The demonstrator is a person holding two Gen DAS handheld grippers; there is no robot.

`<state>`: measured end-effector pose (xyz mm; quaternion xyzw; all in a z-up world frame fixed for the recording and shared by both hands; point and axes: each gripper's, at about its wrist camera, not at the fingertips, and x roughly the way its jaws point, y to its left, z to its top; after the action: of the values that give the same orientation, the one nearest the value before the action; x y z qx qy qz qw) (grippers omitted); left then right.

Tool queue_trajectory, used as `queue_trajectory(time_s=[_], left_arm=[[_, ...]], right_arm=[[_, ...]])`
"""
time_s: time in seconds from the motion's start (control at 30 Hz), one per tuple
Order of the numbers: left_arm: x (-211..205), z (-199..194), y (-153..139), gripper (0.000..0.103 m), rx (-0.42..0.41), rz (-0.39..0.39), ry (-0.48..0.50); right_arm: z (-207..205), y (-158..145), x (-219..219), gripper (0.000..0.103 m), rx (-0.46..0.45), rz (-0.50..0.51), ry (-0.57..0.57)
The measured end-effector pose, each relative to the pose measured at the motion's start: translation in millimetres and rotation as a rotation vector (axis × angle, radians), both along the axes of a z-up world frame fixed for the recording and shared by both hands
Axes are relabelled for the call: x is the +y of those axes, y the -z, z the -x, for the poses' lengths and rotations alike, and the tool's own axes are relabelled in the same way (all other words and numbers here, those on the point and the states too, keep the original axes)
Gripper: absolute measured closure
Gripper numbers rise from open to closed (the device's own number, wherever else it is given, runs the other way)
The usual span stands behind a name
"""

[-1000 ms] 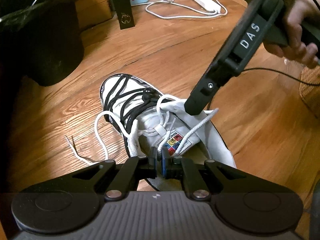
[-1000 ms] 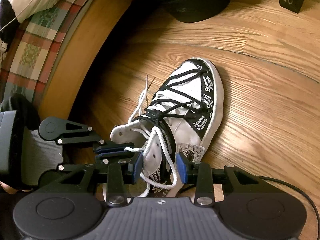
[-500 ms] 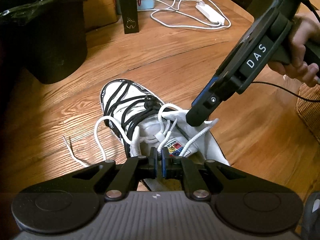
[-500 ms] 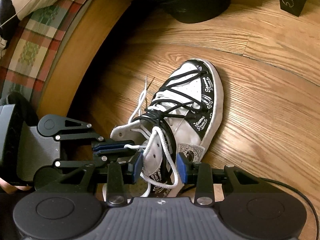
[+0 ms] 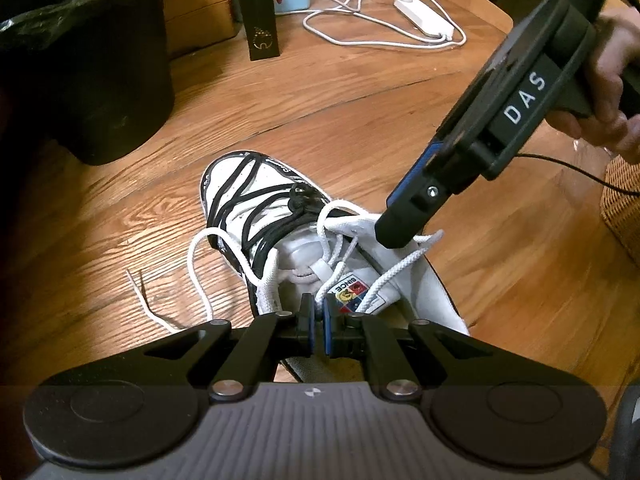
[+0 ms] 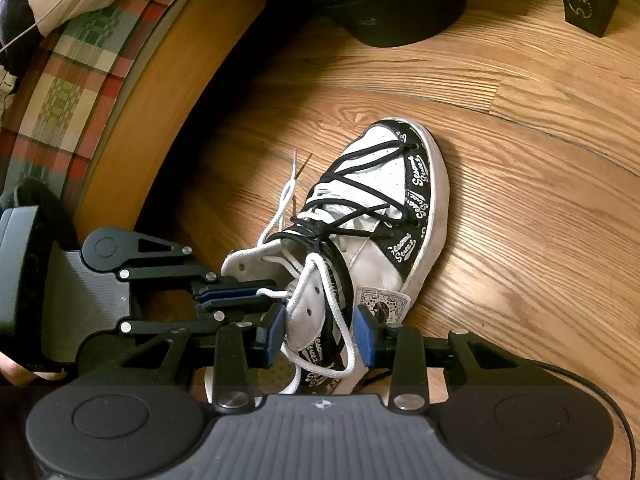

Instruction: Lace up shoes with both hands

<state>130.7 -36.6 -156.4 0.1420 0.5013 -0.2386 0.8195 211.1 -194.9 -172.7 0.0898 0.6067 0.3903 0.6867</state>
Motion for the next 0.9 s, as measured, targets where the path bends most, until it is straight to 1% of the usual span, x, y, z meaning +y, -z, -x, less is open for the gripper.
queue_trajectory(time_s=[0.2, 0.33, 0.43, 0.63, 0.9], left_arm=[[2.4, -1.4, 0.1, 0.098, 0.008, 0.021, -0.017], [3.0, -3.0, -2.7, 0.098, -0.011, 0.040, -0.024], [4.8, -4.8, -0.6, 0.098, 0.001, 0.056, -0.039], [0.2, -3.2, 1.5, 0.098, 0.001, 0.050, -0.017], [-1.6, -3.8, 2.0, 0.098, -0.004, 0.049, -0.017]], right_arm=[[0.3, -0.6, 0.1, 0.064, -0.003, 0.001, -0.002], [0.5, -1.3, 1.4, 0.064, -0.005, 0.005, -0.003], [0.6, -1.7, 2.2, 0.064, -0.008, 0.007, -0.007], [0.4, -1.6, 2.7, 0.064, -0.007, 0.008, -0.011], [0.5, -6.9, 6.4, 0.064, -0.008, 0.025, -0.030]])
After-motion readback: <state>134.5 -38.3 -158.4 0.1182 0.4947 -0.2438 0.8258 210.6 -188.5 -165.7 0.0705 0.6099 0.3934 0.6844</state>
